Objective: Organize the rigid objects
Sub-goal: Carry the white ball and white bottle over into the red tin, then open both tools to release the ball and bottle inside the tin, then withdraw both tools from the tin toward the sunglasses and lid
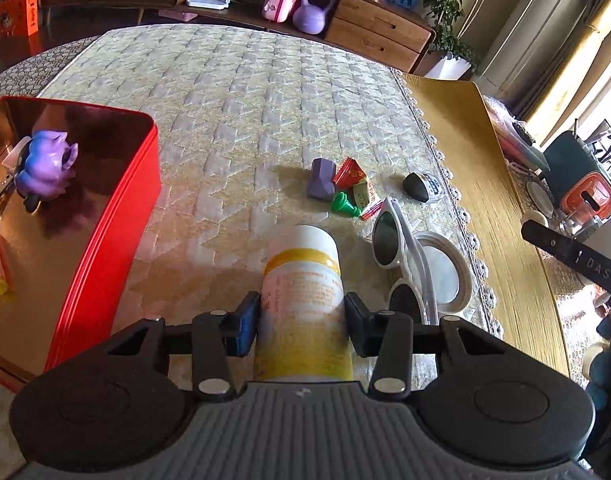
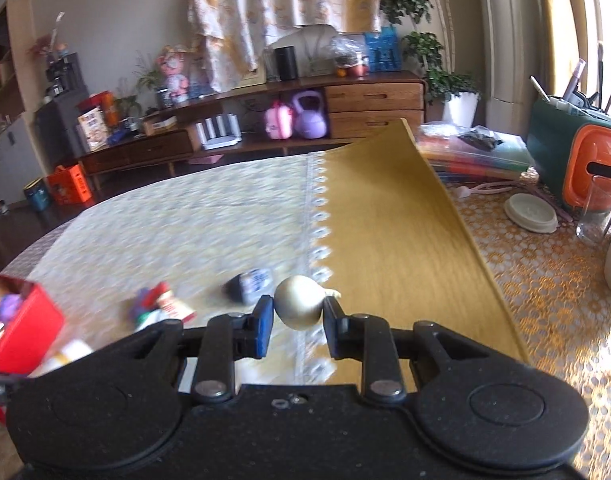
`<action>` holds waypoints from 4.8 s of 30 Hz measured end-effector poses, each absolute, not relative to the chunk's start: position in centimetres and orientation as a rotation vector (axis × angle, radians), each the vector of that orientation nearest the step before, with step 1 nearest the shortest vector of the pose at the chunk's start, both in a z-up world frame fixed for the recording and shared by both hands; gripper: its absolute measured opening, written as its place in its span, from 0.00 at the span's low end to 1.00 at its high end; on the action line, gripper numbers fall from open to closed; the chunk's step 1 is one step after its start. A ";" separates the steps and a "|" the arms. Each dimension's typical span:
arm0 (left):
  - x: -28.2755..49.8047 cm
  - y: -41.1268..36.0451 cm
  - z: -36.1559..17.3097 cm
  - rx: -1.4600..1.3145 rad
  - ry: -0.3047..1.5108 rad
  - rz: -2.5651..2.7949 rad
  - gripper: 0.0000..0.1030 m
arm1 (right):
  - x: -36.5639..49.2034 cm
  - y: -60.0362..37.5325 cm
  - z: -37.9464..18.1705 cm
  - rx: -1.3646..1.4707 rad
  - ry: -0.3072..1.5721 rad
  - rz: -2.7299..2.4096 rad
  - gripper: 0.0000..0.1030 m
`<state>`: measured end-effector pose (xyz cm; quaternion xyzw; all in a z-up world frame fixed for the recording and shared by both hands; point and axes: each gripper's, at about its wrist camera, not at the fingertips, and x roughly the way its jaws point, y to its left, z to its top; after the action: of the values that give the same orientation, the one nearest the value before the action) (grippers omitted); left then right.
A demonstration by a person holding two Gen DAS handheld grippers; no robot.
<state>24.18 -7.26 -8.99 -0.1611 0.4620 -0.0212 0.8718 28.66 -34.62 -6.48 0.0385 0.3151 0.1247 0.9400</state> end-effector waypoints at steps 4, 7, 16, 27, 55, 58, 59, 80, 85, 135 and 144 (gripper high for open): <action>22.2 -5.9 -7.9 -0.353 0.947 -0.047 0.43 | 25.7 -32.4 -5.3 0.051 0.627 0.304 0.25; 20.7 -4.7 -6.7 -0.372 0.925 -0.050 0.43 | 24.1 -30.8 -4.1 0.045 0.615 0.344 0.25; 17.7 -0.2 -3.3 -0.407 0.855 -0.027 0.43 | 20.8 -25.0 -1.1 -0.023 0.583 0.451 0.25; 16.1 7.4 0.7 -0.339 0.756 0.053 0.43 | 18.3 -17.0 0.6 -0.097 0.556 0.574 0.25; 24.2 14.0 -5.0 -0.145 0.828 0.072 0.43 | 21.1 -1.2 -6.6 -0.414 0.691 0.716 0.25; 25.0 14.0 -5.7 -0.123 0.848 0.070 0.43 | 21.2 -0.5 -7.2 -0.434 0.707 0.727 0.25; 25.3 14.0 -6.0 -0.123 0.857 0.070 0.43 | 21.3 -0.4 -7.3 -0.437 0.712 0.729 0.25; 26.8 13.8 -8.5 -0.111 0.925 0.070 0.43 | 21.0 0.1 -8.3 -0.411 0.777 0.731 0.40; 26.3 13.9 -8.2 -0.131 0.924 0.082 0.44 | 20.8 -0.5 -7.7 -0.374 0.766 0.726 0.44; 13.6 3.0 -0.8 -0.173 0.742 -0.045 0.74 | 12.4 -20.5 -1.2 0.076 0.573 0.514 0.93; 14.3 -0.6 -1.2 -0.184 0.758 -0.073 0.79 | 12.9 -25.4 -2.7 0.108 0.584 0.419 0.95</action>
<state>14.26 -0.61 -1.21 -0.0894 0.3694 -0.0354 0.9243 12.88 -25.39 -2.67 0.0526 0.2855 0.2047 0.9348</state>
